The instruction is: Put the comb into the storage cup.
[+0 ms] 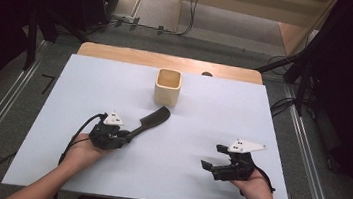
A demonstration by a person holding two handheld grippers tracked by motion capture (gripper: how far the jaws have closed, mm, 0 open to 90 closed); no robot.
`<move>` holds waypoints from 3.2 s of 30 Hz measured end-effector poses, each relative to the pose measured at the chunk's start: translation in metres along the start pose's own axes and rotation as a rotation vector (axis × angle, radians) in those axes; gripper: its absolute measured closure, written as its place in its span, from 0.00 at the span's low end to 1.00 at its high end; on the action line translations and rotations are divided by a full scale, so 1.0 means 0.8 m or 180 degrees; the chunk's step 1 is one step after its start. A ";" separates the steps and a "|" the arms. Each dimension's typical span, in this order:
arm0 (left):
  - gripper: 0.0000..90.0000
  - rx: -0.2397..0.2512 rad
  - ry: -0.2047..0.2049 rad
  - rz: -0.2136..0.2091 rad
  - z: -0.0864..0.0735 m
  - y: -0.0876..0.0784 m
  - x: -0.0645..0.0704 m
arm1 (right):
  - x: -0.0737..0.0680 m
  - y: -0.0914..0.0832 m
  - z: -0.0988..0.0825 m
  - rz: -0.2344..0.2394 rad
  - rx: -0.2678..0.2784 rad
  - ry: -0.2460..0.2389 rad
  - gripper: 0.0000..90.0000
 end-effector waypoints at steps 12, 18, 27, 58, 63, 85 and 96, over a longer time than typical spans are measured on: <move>0.81 -0.0002 -0.0145 -0.0381 0.010 -0.011 0.011 | 0.000 0.000 0.000 -0.0002 0.0000 0.0000 0.14; 0.82 -0.0010 -0.0152 -0.0466 0.016 -0.012 0.020 | 0.001 0.000 -0.001 -0.0004 -0.0013 0.0021 0.14; 0.81 0.0110 -0.0202 -0.0676 0.034 -0.017 0.044 | 0.002 -0.003 -0.002 -0.0020 0.0000 0.0068 0.14; 0.81 0.0469 -0.0259 -0.0876 0.112 0.022 0.109 | 0.003 -0.022 -0.003 -0.0227 0.0132 0.0178 0.14; 0.81 0.0580 -0.0341 -0.0875 0.123 0.035 0.110 | 0.004 -0.024 0.001 -0.0277 0.0187 0.0214 0.14; 0.81 0.1170 -0.0496 -0.0692 0.151 0.070 0.135 | 0.001 -0.037 0.047 -0.0502 0.0433 0.0659 0.14; 0.81 0.1507 -0.0456 -0.0558 0.151 0.078 0.147 | -0.001 -0.037 0.079 -0.0623 0.0607 0.0767 0.14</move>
Point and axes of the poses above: each handheld gripper's, and its own axes: y roughly forward along the jaws, z roughly out of its top, x roughly to its right, the point moved 6 cm from there along y, roughly forward along the jaws, and after that the axes turned 3 degrees about -y, right-handed, at the moved point
